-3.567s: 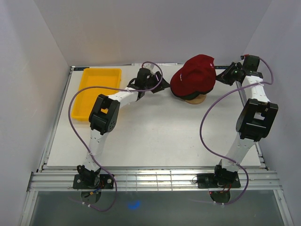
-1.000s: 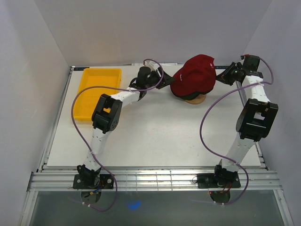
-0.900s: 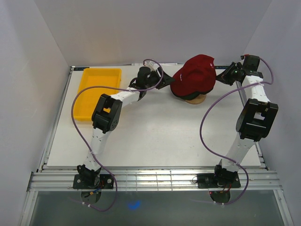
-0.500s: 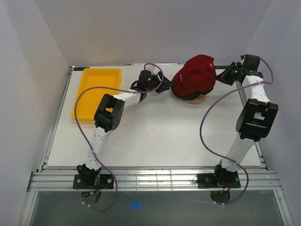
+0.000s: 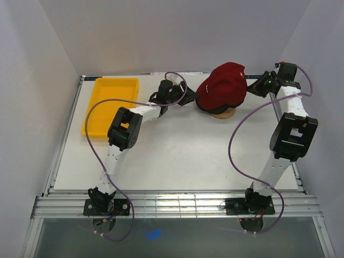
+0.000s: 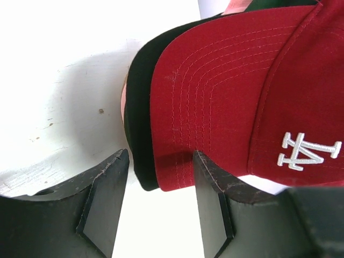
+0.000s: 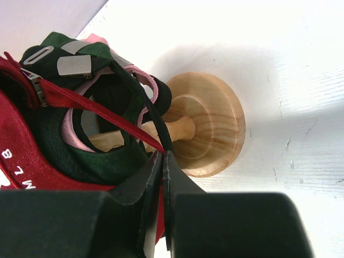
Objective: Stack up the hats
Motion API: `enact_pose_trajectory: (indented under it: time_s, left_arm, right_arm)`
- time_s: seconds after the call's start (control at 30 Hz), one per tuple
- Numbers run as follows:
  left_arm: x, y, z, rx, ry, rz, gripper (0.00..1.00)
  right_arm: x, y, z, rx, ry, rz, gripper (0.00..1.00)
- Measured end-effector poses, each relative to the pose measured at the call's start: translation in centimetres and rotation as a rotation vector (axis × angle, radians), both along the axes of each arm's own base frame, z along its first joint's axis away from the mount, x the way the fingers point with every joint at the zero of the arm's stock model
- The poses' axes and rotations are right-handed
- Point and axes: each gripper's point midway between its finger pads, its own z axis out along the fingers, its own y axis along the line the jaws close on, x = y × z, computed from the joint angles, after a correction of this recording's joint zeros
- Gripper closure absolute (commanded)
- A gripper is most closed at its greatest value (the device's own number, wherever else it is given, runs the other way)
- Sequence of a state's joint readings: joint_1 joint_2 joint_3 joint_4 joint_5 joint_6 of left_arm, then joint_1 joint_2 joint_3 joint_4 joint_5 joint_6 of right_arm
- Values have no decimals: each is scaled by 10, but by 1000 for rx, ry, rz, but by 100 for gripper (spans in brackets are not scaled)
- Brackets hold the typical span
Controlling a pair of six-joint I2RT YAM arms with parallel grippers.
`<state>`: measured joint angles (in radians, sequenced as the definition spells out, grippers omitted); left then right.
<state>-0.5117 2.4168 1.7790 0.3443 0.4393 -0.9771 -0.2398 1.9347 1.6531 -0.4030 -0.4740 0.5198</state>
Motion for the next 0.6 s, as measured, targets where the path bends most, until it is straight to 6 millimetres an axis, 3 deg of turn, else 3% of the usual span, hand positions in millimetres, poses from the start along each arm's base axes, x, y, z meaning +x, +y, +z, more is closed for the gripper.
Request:
enact_pose_trajectory:
  time_s: [0.6]
  left_arm:
    - [-4,-2,3,-23,-16,-16,41]
  right_arm:
    - [0,0,0,0,0,1,92]
